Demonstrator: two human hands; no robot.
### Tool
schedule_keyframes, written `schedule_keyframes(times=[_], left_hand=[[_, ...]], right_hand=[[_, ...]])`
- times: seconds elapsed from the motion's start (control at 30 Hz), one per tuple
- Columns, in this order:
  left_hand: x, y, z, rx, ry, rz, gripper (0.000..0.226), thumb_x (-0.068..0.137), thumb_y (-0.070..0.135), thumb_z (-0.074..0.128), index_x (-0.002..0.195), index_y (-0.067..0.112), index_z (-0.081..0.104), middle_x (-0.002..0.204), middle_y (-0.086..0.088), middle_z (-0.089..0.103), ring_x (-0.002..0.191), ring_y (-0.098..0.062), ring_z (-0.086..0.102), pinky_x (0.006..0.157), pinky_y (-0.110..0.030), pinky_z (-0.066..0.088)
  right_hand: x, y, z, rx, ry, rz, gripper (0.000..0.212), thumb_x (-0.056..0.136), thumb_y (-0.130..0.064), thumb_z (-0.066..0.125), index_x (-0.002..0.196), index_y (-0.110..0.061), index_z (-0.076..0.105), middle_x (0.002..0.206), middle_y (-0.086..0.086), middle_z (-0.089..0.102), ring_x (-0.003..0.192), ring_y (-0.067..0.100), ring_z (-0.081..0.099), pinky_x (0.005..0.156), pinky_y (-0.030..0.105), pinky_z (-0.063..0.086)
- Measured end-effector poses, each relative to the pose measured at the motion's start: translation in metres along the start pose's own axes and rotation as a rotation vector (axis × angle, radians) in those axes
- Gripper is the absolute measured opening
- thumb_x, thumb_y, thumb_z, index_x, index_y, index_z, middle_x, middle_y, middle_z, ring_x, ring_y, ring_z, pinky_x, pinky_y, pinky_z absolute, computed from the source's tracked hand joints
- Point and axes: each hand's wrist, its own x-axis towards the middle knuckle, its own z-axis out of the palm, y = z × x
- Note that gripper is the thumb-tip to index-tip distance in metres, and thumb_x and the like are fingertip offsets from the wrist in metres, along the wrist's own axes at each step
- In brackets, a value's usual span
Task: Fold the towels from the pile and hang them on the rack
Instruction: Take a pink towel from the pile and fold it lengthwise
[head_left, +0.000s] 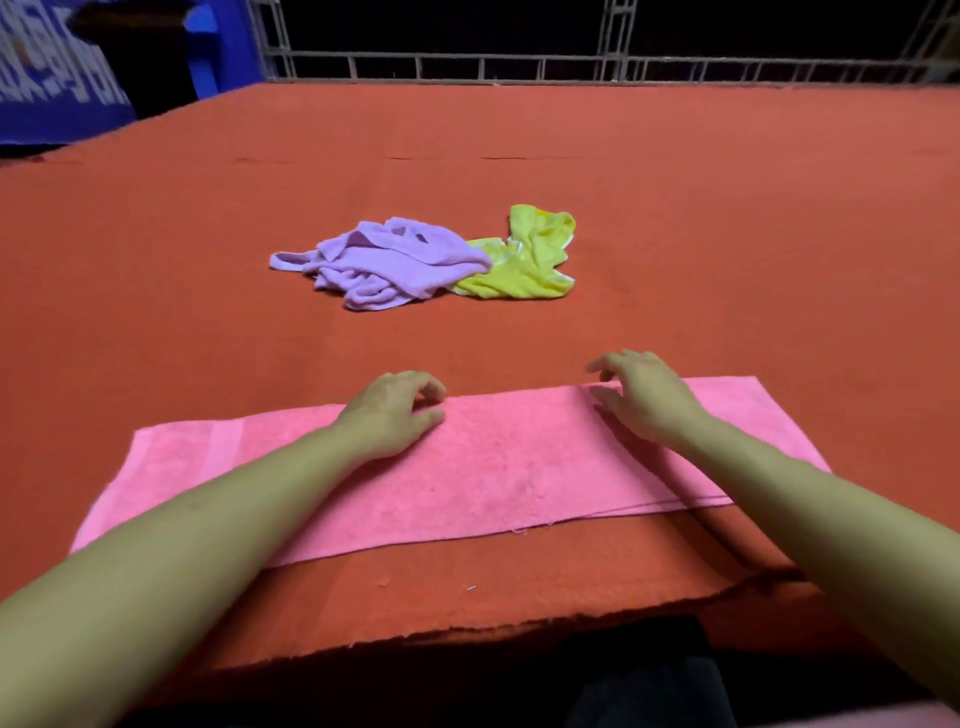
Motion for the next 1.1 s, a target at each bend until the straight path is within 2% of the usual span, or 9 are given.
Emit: schedule_keyframes(times=[0.17,0.27,0.37,0.43,0.53,0.63,0.77,0.97,1.1], left_hand=[[0.012,-0.008,0.019,-0.007,0.061,-0.040,0.020,0.088,0.035,0.069,0.107,0.029,0.068,0.107,0.004,0.067,0.100,-0.024,0.061,0.093,-0.037,0.047],[0.005,-0.001,0.011,-0.012,0.137,-0.003,0.020,0.085,0.021,0.073,0.105,0.023,0.069,0.098,0.005,0.067,0.090,-0.021,0.060,0.085,-0.030,0.043],[-0.025,0.017,-0.003,-0.055,0.126,0.023,0.023,0.084,0.024,0.075,0.103,0.034,0.066,0.084,0.019,0.062,0.074,-0.005,0.053,0.073,-0.026,0.042],[-0.055,0.026,-0.012,-0.139,0.070,0.025,0.029,0.081,0.025,0.079,0.100,0.039,0.063,0.081,0.019,0.065,0.070,-0.007,0.055,0.068,-0.018,0.043],[-0.100,0.035,-0.021,-0.181,-0.021,0.034,0.034,0.073,0.034,0.084,0.100,0.041,0.064,0.093,0.024,0.066,0.080,-0.009,0.060,0.071,-0.014,0.046],[-0.125,0.032,-0.018,-0.062,-0.105,0.091,0.047,0.071,0.051,0.080,0.113,0.038,0.063,0.103,0.028,0.062,0.098,0.005,0.055,0.085,-0.010,0.043],[-0.130,0.028,-0.010,0.025,-0.011,0.186,0.028,0.087,0.032,0.071,0.115,0.028,0.066,0.103,0.017,0.067,0.090,0.009,0.053,0.084,-0.012,0.043],[-0.114,0.038,-0.030,-0.262,0.089,-0.012,0.025,0.091,0.019,0.068,0.108,0.036,0.061,0.089,0.017,0.067,0.079,-0.001,0.063,0.073,-0.009,0.044],[-0.116,0.039,-0.033,-0.302,-0.008,-0.024,0.025,0.090,0.021,0.069,0.105,0.039,0.061,0.085,0.013,0.069,0.077,-0.006,0.064,0.071,-0.012,0.045]], right_hand=[[-0.010,0.036,-0.005,-0.013,0.014,0.060,0.028,0.091,-0.037,0.060,0.118,-0.029,0.062,0.108,-0.004,0.063,0.099,0.027,0.055,0.089,0.043,0.047],[-0.022,0.008,-0.004,0.080,0.025,-0.062,0.028,0.088,-0.028,0.069,0.116,-0.026,0.064,0.100,-0.008,0.062,0.092,0.022,0.052,0.084,0.037,0.043],[-0.046,-0.032,0.000,0.224,-0.049,-0.214,0.027,0.087,-0.025,0.071,0.113,-0.027,0.067,0.092,-0.014,0.059,0.088,0.012,0.050,0.080,0.027,0.041],[-0.065,-0.058,0.003,0.296,-0.094,-0.291,0.026,0.087,-0.027,0.071,0.113,-0.028,0.068,0.090,-0.017,0.059,0.088,0.010,0.050,0.079,0.024,0.042],[-0.089,-0.088,0.009,0.309,-0.164,-0.396,0.031,0.086,-0.037,0.071,0.116,-0.031,0.066,0.094,-0.018,0.060,0.091,0.008,0.049,0.080,0.022,0.040],[-0.098,-0.100,0.019,0.207,-0.201,-0.457,0.034,0.087,-0.043,0.067,0.120,-0.033,0.063,0.106,-0.014,0.065,0.097,0.011,0.051,0.085,0.029,0.042],[-0.103,-0.103,0.024,0.175,-0.148,-0.465,0.027,0.096,-0.036,0.055,0.121,-0.030,0.062,0.108,-0.009,0.069,0.097,0.017,0.060,0.085,0.036,0.048],[-0.084,-0.105,0.007,0.392,-0.075,-0.280,0.035,0.094,-0.015,0.061,0.126,-0.028,0.058,0.091,-0.019,0.063,0.074,0.004,0.059,0.072,0.024,0.045],[-0.080,-0.106,0.002,0.404,-0.103,-0.289,0.030,0.093,-0.017,0.063,0.120,-0.030,0.061,0.085,-0.021,0.062,0.072,0.004,0.060,0.069,0.023,0.048]])
